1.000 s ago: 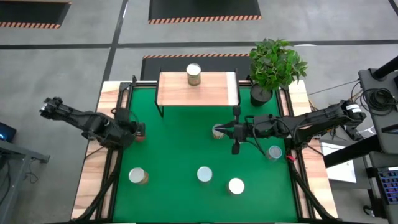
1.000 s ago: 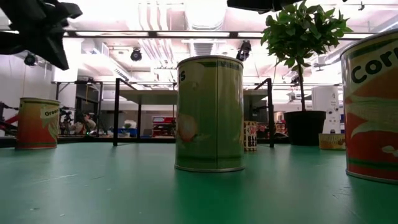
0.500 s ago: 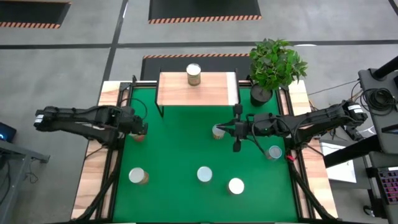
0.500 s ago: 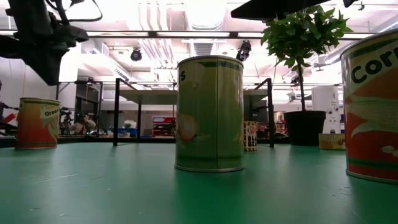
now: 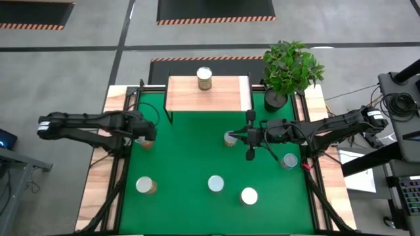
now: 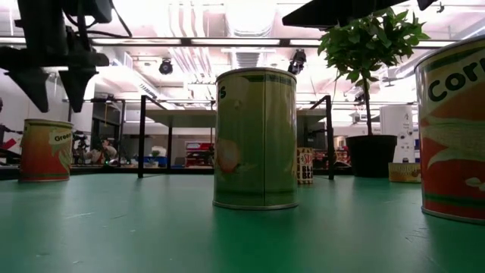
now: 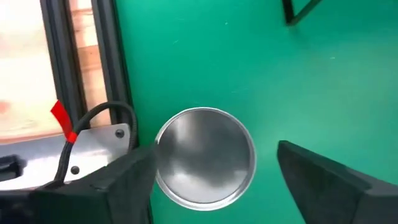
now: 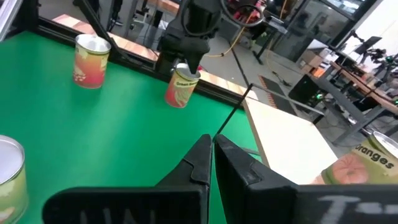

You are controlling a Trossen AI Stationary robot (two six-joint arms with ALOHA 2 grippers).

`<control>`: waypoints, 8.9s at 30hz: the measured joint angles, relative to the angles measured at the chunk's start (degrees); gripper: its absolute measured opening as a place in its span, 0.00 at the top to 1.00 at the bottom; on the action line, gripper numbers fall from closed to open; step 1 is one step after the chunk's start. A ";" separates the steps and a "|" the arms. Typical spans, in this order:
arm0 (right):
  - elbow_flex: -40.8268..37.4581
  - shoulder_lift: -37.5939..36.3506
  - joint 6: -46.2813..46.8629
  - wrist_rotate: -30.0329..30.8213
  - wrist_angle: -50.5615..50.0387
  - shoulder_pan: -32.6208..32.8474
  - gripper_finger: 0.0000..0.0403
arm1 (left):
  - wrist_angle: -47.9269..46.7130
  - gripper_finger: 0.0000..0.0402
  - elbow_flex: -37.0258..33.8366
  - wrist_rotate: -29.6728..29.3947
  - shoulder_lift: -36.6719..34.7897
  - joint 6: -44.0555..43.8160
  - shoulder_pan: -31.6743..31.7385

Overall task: Pick and place cans onto a shelf
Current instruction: Put the canned green beans on the shelf, then put the right canned corn on the shelf

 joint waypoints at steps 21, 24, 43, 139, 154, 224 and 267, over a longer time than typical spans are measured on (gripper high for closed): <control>-0.02 -0.31 1.11 -0.16 -0.85 0.00 0.98 | 4.78 0.24 -1.05 -0.72 9.73 -1.96 -0.07; -0.02 -0.31 0.94 -0.16 -1.01 0.00 0.98 | 9.79 0.26 -0.62 -0.21 11.50 -0.18 -0.11; -0.02 -0.33 1.60 -0.05 -1.33 0.00 0.98 | 0.03 0.25 8.88 -0.92 16.92 4.40 -1.18; -0.04 -5.46 13.54 -0.05 -13.66 0.13 0.98 | 10.76 0.17 68.59 8.67 52.26 94.21 18.40; -0.04 -5.46 13.55 -0.02 -13.64 0.13 0.98 | 11.15 0.17 70.52 8.65 51.60 95.46 18.27; 2.25 -2.75 14.28 3.51 -16.08 -9.77 0.98 | 72.09 1.00 6.71 13.59 21.49 88.47 18.25; 1.42 -2.78 18.42 2.04 -16.36 -8.20 0.98 | 77.53 1.00 5.32 5.57 19.70 83.71 17.21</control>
